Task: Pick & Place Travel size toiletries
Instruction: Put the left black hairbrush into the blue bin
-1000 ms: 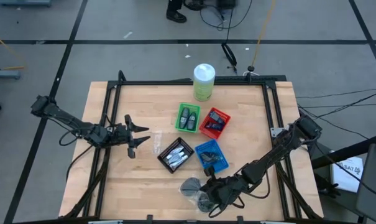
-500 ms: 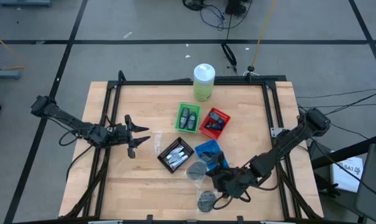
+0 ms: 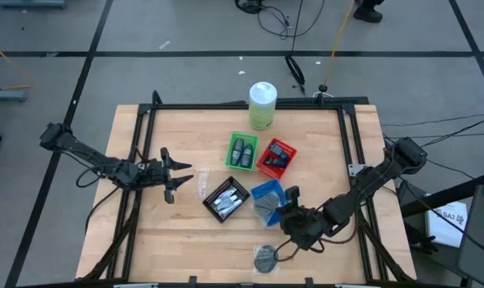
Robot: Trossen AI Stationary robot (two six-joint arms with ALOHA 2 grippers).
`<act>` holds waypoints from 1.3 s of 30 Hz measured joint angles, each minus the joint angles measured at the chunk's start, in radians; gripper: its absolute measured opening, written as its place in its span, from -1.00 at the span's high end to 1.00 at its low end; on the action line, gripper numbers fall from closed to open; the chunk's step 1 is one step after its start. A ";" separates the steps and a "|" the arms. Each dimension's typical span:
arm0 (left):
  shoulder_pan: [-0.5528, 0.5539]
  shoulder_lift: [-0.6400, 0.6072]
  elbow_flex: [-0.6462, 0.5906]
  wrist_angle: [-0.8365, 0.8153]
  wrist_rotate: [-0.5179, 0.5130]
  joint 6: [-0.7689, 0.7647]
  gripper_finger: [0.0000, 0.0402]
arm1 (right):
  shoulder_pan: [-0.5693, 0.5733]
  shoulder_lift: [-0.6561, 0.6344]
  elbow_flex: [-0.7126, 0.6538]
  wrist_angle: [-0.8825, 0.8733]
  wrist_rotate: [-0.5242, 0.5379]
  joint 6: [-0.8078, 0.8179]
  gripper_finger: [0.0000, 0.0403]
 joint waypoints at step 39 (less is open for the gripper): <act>0.000 0.000 0.000 0.000 0.000 0.000 0.19 | -0.011 -0.137 -0.275 0.386 -0.086 0.037 0.32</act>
